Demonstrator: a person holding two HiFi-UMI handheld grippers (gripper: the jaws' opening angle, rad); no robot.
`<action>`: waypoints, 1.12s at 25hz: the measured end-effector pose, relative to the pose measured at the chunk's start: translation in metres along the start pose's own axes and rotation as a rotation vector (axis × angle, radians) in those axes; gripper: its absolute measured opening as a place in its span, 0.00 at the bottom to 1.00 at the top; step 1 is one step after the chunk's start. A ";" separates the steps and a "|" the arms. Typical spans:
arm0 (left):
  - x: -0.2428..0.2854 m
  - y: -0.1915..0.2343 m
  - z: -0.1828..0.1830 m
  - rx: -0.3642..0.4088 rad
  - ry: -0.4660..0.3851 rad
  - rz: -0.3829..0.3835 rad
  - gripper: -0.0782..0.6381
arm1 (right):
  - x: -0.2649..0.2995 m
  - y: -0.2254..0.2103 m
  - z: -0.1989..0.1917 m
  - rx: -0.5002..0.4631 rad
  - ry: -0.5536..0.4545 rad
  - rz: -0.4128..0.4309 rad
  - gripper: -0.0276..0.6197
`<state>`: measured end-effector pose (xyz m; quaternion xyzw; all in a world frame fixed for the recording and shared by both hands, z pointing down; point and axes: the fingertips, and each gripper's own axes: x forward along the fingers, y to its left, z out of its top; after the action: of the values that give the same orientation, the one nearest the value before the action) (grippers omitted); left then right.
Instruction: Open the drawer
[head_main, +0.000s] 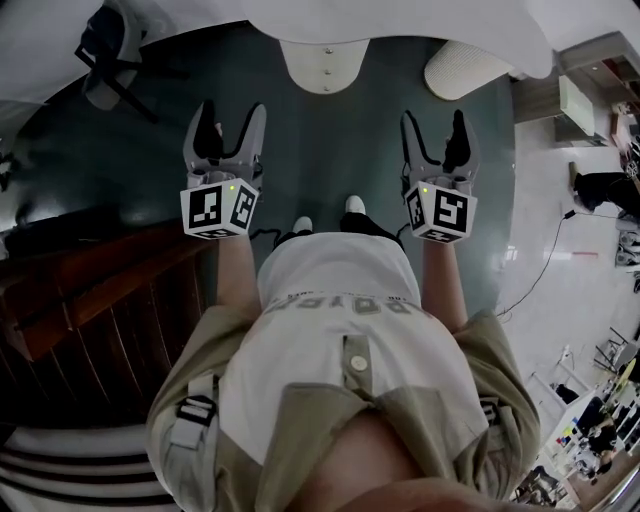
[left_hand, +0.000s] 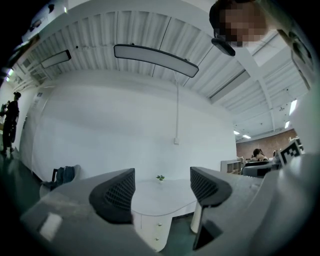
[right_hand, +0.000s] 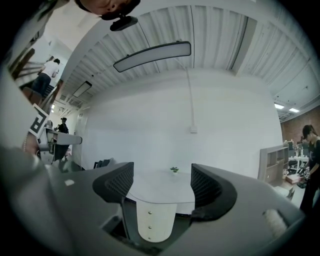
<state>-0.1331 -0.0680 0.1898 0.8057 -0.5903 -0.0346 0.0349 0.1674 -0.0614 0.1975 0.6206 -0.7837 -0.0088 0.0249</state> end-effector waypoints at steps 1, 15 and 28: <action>0.006 -0.008 -0.001 0.002 0.003 0.006 0.59 | 0.004 -0.009 0.000 0.002 -0.001 0.011 0.58; 0.047 -0.084 -0.021 0.014 0.062 0.121 0.59 | 0.070 -0.065 -0.042 0.049 0.070 0.174 0.58; 0.082 -0.044 -0.073 0.017 0.088 0.112 0.59 | 0.151 -0.006 -0.146 0.011 0.183 0.226 0.56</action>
<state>-0.0594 -0.1314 0.2566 0.7722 -0.6328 0.0077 0.0559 0.1463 -0.2078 0.3472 0.5268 -0.8431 0.0550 0.0936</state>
